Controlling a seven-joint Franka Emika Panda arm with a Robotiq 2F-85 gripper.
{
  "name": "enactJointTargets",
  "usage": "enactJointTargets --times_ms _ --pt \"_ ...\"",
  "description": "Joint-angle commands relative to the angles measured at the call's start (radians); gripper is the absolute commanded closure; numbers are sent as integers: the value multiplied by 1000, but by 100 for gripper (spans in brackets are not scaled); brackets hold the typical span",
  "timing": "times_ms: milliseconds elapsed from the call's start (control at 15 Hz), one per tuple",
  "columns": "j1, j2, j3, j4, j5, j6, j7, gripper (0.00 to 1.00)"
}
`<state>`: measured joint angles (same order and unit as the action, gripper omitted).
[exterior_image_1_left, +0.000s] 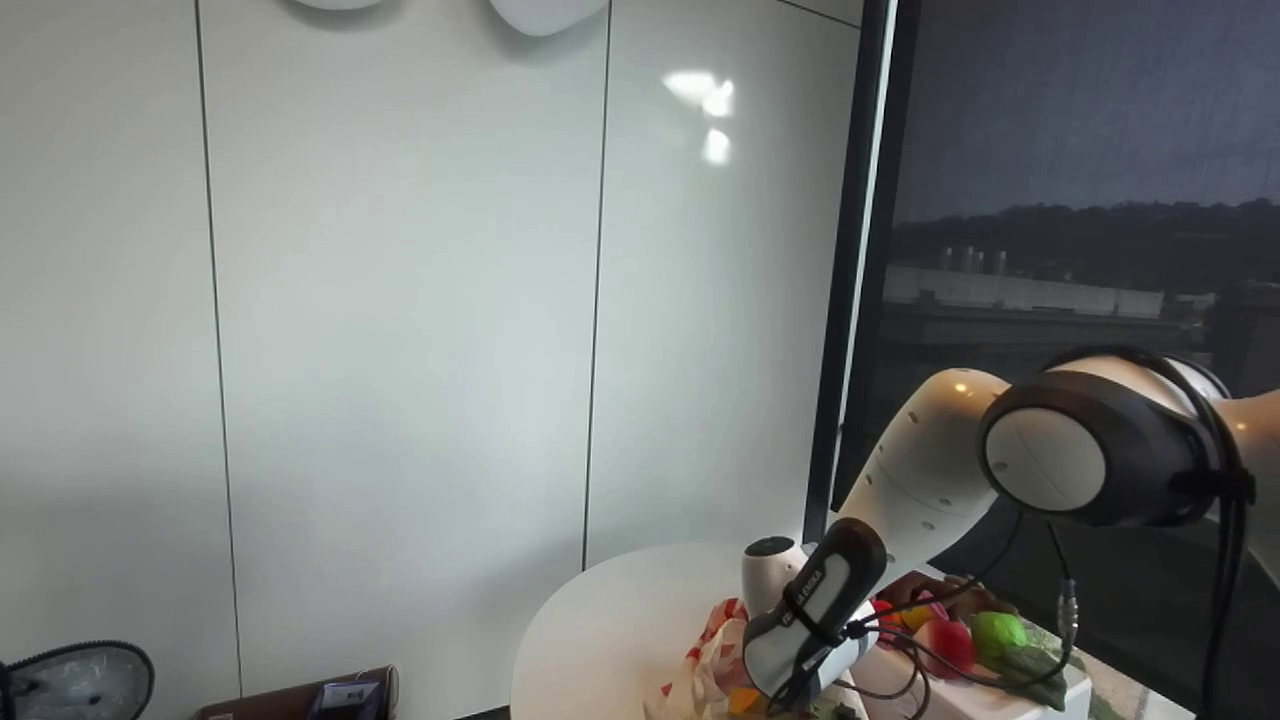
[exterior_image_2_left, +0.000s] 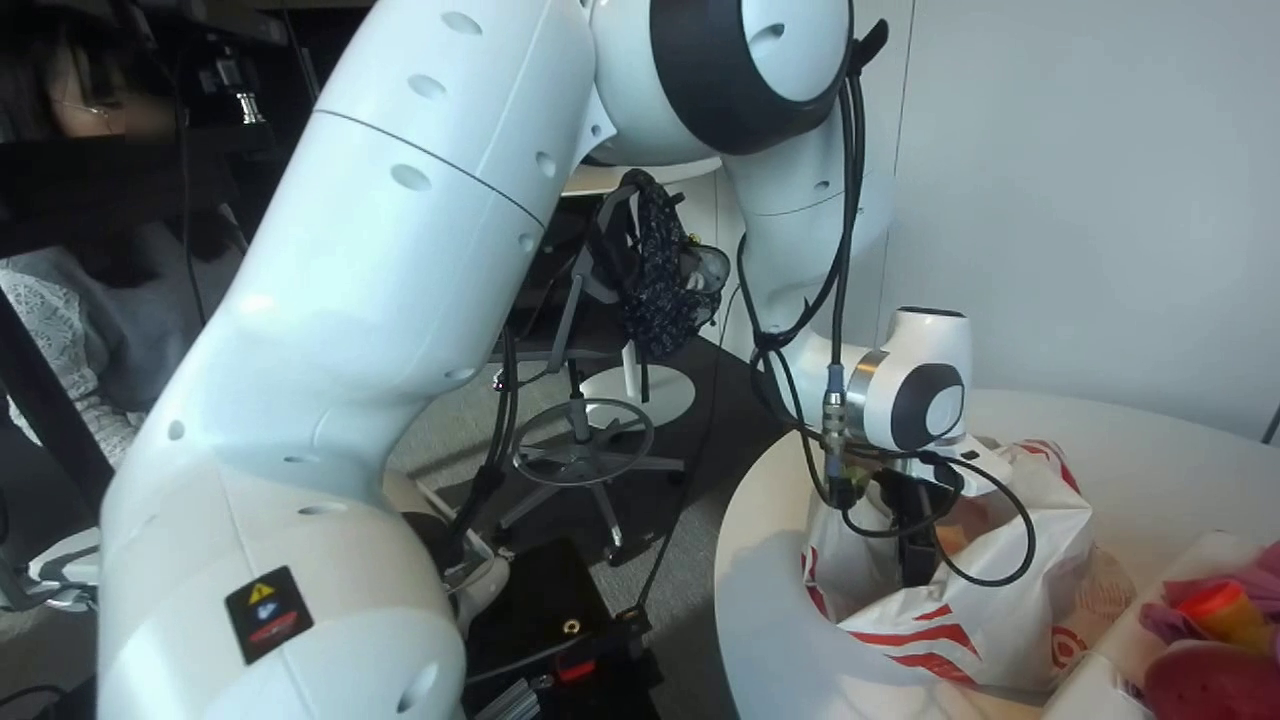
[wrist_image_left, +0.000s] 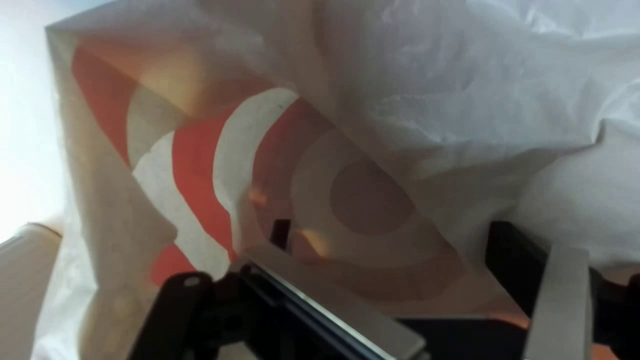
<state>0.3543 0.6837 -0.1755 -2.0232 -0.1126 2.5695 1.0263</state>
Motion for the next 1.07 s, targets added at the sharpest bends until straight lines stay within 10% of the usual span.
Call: enactJointTargets --times_ms 0,1000 --pt "112 2 -122 9 -141 50 157 0" --pt "101 96 -170 133 -172 86 680 0"
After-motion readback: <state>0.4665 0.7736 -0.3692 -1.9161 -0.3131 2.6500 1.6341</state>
